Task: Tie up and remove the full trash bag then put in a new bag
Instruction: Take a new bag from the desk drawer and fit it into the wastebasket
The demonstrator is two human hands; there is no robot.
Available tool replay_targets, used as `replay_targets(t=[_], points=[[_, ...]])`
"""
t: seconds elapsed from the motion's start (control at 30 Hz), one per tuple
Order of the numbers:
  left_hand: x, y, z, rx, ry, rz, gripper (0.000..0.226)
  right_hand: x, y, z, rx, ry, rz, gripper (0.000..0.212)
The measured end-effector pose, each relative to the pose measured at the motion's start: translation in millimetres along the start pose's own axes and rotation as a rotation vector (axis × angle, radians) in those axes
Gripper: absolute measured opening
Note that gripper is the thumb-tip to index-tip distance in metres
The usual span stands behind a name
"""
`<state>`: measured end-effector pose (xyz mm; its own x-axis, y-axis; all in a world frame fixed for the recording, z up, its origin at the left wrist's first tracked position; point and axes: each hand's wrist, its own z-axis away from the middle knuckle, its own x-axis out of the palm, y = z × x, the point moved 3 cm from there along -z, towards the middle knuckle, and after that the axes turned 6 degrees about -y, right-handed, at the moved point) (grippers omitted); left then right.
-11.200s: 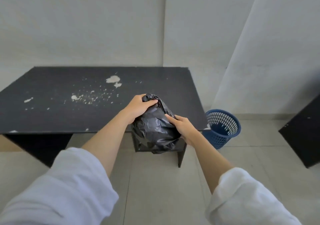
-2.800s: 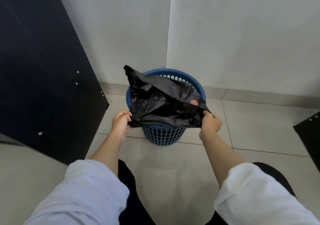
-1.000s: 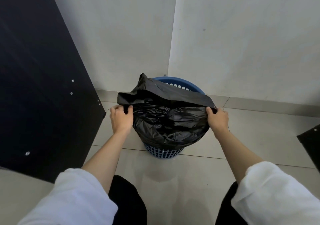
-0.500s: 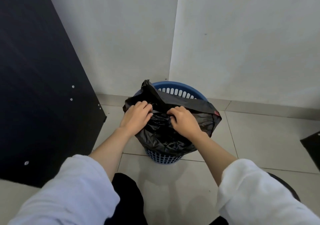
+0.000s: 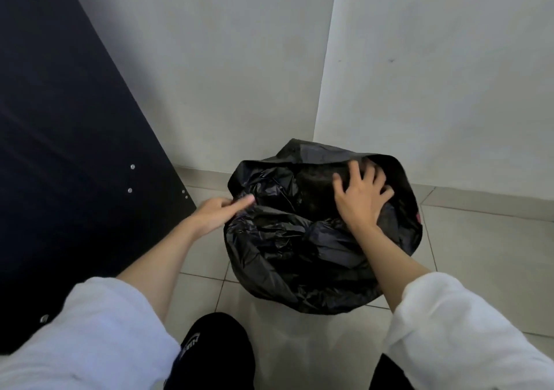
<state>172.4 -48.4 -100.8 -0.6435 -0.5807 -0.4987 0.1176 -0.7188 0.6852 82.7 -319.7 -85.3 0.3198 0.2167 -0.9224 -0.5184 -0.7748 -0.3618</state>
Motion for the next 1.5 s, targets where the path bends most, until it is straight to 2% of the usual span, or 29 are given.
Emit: replay_targets(t=[0.07, 0.1, 0.13, 0.17, 0.23, 0.27, 0.37, 0.43, 0.5, 0.6, 0.67, 0.73, 0.8, 0.87, 0.9, 1.0, 1.07, 1.17, 1.27, 1.33, 1.4, 1.5], points=[[-11, 6, 4, 0.004, 0.414, -0.190, 0.059, 2, 2, -5, -0.047, 0.029, 0.008, 0.039], [-13, 14, 5, 0.093, 0.615, -0.296, 0.047, 2, 3, -6, -0.089, 0.066, 0.033, 0.038], [-13, 27, 7, 0.233, 0.737, -0.401, 0.037, 2, 3, -7, -0.129, 0.113, 0.064, 0.036], [-8, 40, 5, 0.403, 0.778, -0.518, 0.030, 1, 4, -7, -0.160, 0.153, 0.096, 0.036], [11, 64, -4, 0.677, 0.770, -0.801, 0.026, -1, 8, -7, -0.208, 0.192, 0.159, 0.044], [19, 71, -12, 0.743, 0.757, -0.911, 0.029, -1, 11, -9, -0.227, 0.188, 0.187, 0.050], [33, 86, -38, 0.690, 0.549, -0.963, 0.044, -1, 24, -15, -0.217, 0.125, 0.216, 0.062], [37, 85, -59, 0.581, 0.351, -0.867, 0.049, 3, 32, -20, -0.197, 0.045, 0.167, 0.059], [38, 83, -75, 0.521, 0.241, -0.726, 0.048, 6, 37, -24, -0.179, -0.027, 0.099, 0.050], [28, 82, -87, 0.475, 0.286, -0.475, 0.039, 6, 43, -35, -0.095, -0.060, -0.009, 0.036], [20, 78, -92, 0.376, 0.296, -0.325, 0.036, 5, 45, -37, -0.068, -0.040, -0.050, 0.034], [13, 71, -95, 0.186, 0.206, -0.177, 0.046, 5, 45, -40, -0.050, -0.042, -0.061, 0.034], [12, 63, -96, -0.010, 0.023, -0.013, 0.067, 6, 42, -46, 0.009, -0.163, -0.076, 0.036], [14, 65, -94, -0.018, -0.071, 0.040, 0.065, 7, 38, -53, 0.045, -0.279, -0.100, 0.033], [14, 69, -93, 0.035, -0.072, 0.006, 0.059, 6, 35, -55, 0.026, -0.273, -0.089, 0.030], [13, 79, -88, 0.197, 0.022, -0.096, 0.042, 6, 25, -54, -0.143, -0.073, 0.045, 0.029], [15, 76, -86, 0.216, 0.054, -0.090, 0.043, 13, 19, -52, -0.195, -0.117, 0.054, 0.026], [13, 65, -90, 0.115, 0.031, -0.030, 0.059, 21, 19, -54, -0.142, -0.245, 0.082, 0.034], [9, 63, -92, 0.020, -0.011, -0.071, 0.073, 19, 22, -61, -0.048, -0.336, 0.120, 0.043], [8, 64, -88, 0.032, 0.033, -0.143, 0.071, 15, 25, -63, 0.038, -0.380, 0.092, 0.049], [5, 61, -81, 0.102, 0.135, -0.161, 0.064, 7, 29, -59, 0.091, -0.341, 0.043, 0.052], [-4, 44, -62, 0.108, 0.226, -0.029, 0.074, -7, 41, -45, 0.136, -0.180, 0.019, 0.052]])
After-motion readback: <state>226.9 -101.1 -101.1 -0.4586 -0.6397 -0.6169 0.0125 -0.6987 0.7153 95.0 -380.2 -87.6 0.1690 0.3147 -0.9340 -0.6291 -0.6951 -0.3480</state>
